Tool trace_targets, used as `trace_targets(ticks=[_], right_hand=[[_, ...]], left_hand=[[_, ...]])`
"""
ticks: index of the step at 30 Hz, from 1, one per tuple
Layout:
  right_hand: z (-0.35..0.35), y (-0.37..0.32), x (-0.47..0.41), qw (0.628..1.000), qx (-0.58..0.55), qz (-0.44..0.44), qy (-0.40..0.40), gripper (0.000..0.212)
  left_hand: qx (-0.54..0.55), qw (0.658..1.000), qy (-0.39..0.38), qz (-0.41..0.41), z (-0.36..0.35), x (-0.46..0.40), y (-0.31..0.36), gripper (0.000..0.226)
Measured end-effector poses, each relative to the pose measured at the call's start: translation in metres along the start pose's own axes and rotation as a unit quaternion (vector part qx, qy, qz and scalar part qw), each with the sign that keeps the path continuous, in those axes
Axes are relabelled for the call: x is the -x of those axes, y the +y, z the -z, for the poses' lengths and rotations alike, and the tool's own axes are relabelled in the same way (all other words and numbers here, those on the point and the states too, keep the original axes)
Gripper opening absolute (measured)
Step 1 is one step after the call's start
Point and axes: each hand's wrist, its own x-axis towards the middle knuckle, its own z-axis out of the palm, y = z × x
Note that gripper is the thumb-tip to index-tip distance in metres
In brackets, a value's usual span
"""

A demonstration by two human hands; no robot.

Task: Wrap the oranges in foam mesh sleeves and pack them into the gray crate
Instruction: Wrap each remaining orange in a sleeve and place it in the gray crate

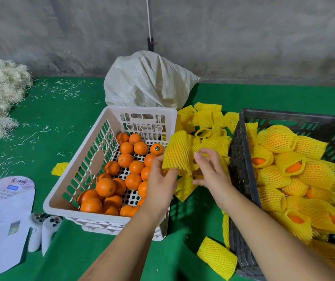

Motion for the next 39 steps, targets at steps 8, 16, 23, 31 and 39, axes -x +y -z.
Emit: trace_targets(ticks=[8,16,23,31,39], right_hand=[[0.001,0.002,0.003,0.974,-0.125,-0.112,-0.150,0.059],[0.023,-0.006,-0.002,0.981,-0.150,-0.052,-0.107,0.061],[0.076,-0.017,-0.020,0.857,-0.481,0.042,0.179,0.055],[0.050,-0.003,-0.016,0.988,0.044,0.005,0.149,0.054],[0.028,0.028,-0.009,0.723,0.630,-0.172,-0.226,0.052]], left_hand=[[-0.157,0.985,-0.028,-0.068,-0.007,0.004,-0.013,0.045],[-0.240,0.958,-0.084,-0.135,-0.006,0.009,-0.012,0.065],[-0.246,0.953,-0.101,-0.143,0.000,0.011,-0.017,0.049],[-0.262,0.939,-0.118,-0.187,-0.004,0.001,-0.024,0.036],[-0.399,0.900,-0.067,-0.161,0.055,-0.040,-0.015,0.023]])
